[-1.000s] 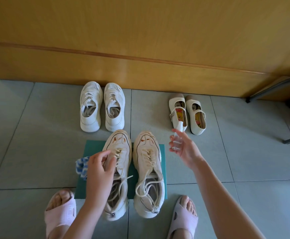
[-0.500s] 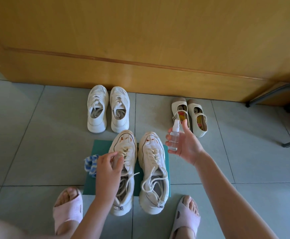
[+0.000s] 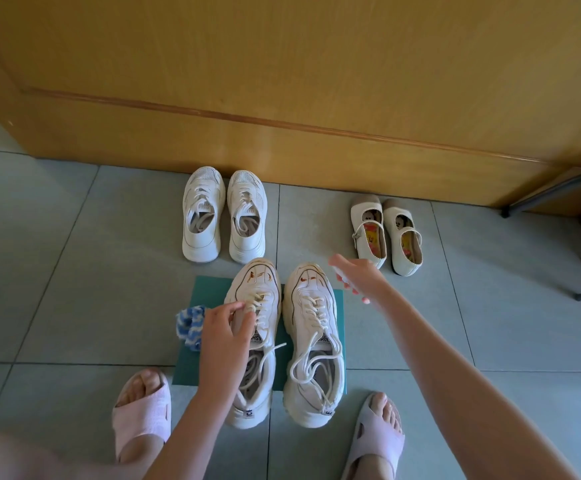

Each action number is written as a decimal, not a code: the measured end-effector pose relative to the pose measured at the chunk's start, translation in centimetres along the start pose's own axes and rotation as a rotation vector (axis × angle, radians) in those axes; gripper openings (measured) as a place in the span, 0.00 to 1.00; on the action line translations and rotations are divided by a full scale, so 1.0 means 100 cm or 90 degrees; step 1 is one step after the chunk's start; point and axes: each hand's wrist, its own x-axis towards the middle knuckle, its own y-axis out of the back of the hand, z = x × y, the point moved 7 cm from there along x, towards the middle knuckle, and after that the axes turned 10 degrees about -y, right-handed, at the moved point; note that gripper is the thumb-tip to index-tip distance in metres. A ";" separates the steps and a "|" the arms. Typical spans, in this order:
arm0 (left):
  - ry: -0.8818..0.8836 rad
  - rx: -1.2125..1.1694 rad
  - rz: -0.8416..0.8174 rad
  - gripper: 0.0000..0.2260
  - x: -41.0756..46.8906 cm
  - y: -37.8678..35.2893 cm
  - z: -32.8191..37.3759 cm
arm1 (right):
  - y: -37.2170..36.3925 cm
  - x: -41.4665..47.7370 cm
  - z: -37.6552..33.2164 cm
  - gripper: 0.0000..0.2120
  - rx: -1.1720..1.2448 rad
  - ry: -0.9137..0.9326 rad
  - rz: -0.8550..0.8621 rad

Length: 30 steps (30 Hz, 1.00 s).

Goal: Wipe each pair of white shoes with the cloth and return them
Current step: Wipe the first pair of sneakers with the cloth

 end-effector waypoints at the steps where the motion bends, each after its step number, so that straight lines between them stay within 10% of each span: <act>1: 0.004 -0.002 -0.003 0.15 0.001 0.000 -0.002 | -0.001 0.002 -0.005 0.22 -0.043 0.015 0.027; 30: 0.019 0.004 -0.026 0.14 0.002 -0.003 -0.008 | -0.002 0.005 -0.035 0.21 0.066 0.110 0.082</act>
